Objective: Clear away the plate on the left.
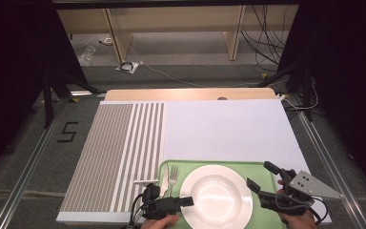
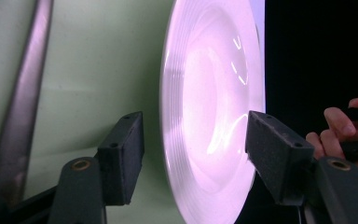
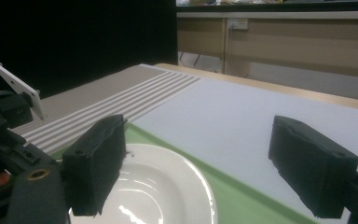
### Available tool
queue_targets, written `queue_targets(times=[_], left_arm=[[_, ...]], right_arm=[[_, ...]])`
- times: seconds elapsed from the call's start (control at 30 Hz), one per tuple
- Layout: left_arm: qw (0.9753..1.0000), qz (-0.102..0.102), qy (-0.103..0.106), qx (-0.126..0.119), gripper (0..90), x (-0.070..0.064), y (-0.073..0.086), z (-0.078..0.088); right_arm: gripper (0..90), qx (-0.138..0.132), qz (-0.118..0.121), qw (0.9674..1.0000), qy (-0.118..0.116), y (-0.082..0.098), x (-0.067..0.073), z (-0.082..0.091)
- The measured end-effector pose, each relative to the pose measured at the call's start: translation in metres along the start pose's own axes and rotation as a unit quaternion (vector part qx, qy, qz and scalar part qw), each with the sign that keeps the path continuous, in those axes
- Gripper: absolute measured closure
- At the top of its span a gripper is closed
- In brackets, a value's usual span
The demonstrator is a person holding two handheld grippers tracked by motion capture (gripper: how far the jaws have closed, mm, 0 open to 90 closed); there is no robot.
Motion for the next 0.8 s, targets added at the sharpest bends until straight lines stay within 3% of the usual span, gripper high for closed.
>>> queue_targets(times=[0.2, 0.43, 0.57, 0.67, 0.8], left_arm=[[0.9998, -0.016, 0.000, -0.012, 34.2, -0.003, -0.010, 0.010], [0.9986, -0.048, -0.003, -0.023, 32.4, -0.004, -0.022, 0.020], [0.9971, -0.066, -0.014, -0.036, 32.0, -0.005, -0.027, 0.026], [0.9951, -0.083, -0.023, -0.048, 31.9, -0.006, -0.032, 0.031], [0.9899, -0.122, -0.034, -0.063, 31.8, -0.011, -0.038, 0.038]], right_arm=[[19.8, -0.003, 0.000, 1.0000, -0.003, 0.000, 0.001, 0.000], [19.8, 0.000, 0.003, 1.0000, -0.003, 0.000, 0.002, -0.001], [19.8, 0.000, 0.002, 1.0000, -0.003, 0.000, 0.002, -0.001], [19.8, 0.000, 0.002, 1.0000, -0.003, 0.000, 0.002, -0.001], [19.8, -0.001, 0.001, 1.0000, -0.004, 0.000, 0.002, -0.001]])
Point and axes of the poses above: each handheld gripper's, and its own axes: z roughly backward along the jaws, y roughly out of its underside, x roughly to its left, the point moved 7 cm from there along -z, roughly forward along the jaws, and after that the axes turned 1 degree about -x, right-handed, at the moved point
